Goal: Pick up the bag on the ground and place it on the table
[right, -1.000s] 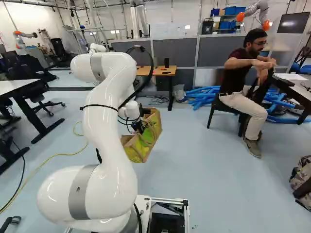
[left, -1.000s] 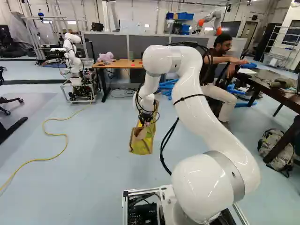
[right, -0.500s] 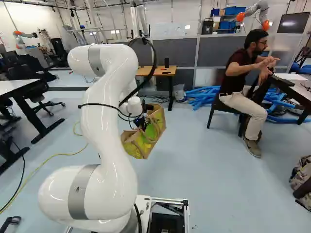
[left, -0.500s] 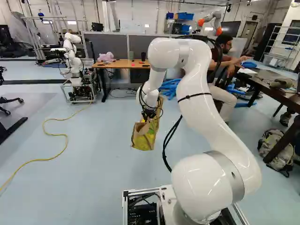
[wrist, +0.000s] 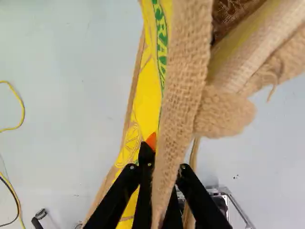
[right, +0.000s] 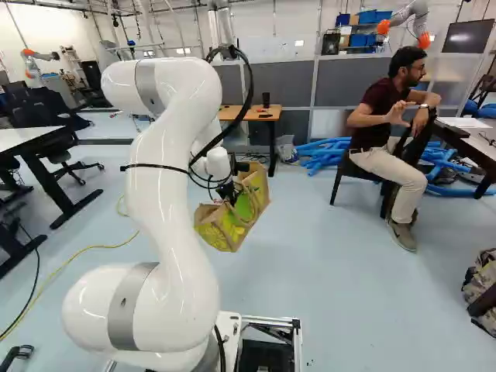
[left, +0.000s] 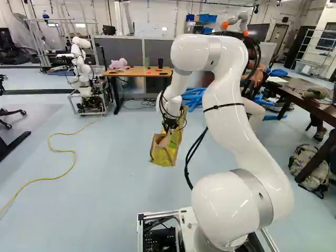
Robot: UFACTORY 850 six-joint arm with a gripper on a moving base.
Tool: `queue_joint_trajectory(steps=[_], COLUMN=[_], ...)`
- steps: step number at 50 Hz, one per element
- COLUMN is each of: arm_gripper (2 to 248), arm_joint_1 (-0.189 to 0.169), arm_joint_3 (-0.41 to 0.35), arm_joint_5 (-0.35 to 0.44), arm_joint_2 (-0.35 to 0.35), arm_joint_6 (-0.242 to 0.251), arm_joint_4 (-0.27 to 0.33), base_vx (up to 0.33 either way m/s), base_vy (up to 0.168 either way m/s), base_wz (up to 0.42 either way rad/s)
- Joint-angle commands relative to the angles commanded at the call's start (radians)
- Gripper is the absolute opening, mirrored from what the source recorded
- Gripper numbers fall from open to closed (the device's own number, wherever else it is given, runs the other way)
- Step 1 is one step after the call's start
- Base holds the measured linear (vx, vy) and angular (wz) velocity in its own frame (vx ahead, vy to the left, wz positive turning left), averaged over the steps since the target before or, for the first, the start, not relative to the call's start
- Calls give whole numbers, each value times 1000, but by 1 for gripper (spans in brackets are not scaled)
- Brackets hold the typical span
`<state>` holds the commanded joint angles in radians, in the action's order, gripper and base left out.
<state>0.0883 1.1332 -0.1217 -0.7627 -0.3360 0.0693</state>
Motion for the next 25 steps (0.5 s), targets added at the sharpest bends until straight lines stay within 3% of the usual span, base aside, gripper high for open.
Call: queue_joint_trajectory(steps=[25], arm_gripper=[22], arm_joint_1=[-15], arm_joint_3=[-44], arm_joint_5=[-78], arm_joint_2=[88], arm_joint_6=[0], arm_joint_4=[21], base_vx=[0], base_vy=[0], base_wz=[0])
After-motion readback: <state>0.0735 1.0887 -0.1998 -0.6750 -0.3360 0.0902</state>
